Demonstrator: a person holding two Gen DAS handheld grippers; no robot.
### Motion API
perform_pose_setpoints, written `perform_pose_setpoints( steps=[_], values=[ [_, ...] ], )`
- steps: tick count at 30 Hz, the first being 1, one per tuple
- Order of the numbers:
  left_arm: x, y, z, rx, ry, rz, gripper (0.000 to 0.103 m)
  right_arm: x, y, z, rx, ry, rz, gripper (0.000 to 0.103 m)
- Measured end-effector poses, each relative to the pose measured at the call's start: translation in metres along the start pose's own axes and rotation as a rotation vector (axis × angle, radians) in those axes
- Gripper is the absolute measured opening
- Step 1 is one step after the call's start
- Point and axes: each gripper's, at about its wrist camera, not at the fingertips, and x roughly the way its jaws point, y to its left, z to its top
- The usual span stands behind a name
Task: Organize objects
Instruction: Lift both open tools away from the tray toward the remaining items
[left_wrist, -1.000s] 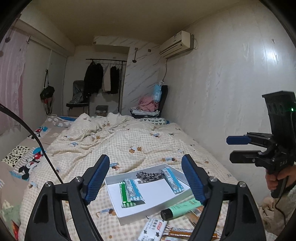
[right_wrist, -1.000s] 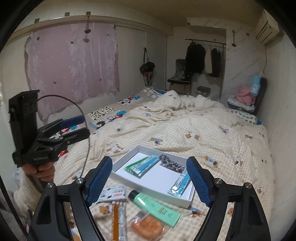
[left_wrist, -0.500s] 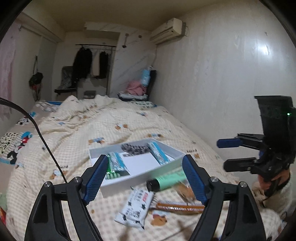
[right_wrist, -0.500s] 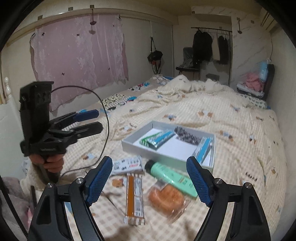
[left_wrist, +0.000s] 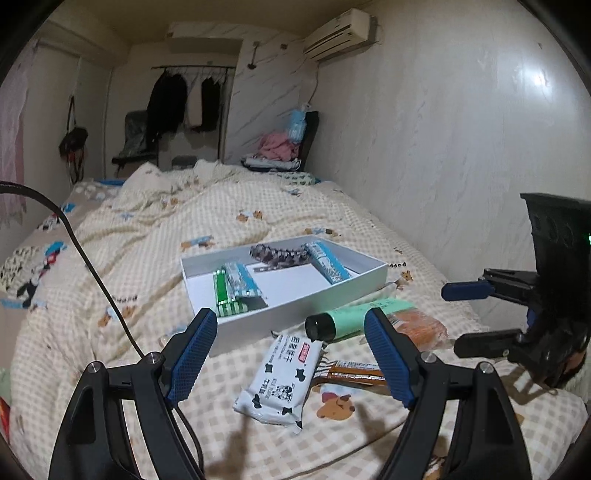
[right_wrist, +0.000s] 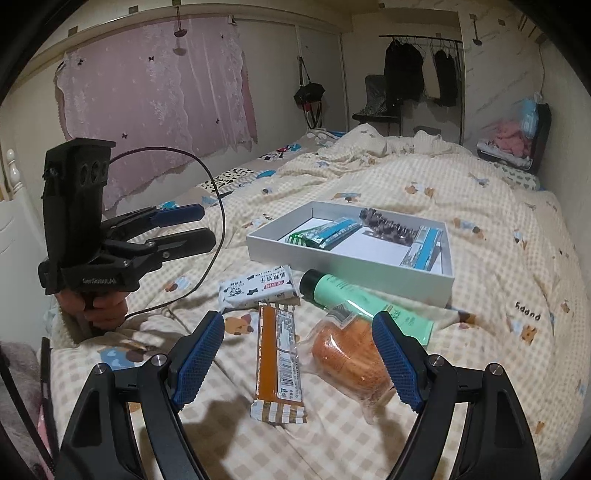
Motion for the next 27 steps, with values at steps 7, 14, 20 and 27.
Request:
perform_pose_setpoints(
  steps=[7,14,20,27],
  values=[
    [0.012,-0.012,-0.012,0.038,0.025,0.050,0.085,0.002,0.003,-0.008,0.010,-0.024,-0.014,0.083],
    [0.017,-0.014,-0.016,0.050,0.058,0.010,0.100,0.006,-0.003,-0.013,0.054,-0.032,-0.019,0.084],
    [0.022,-0.015,-0.017,0.047,0.081,0.003,0.102,0.015,-0.005,-0.016,0.073,-0.006,-0.015,0.084],
    [0.029,0.019,-0.013,-0.061,0.140,-0.087,0.093,0.019,-0.007,-0.020,0.086,0.011,-0.001,0.084]
  ],
)
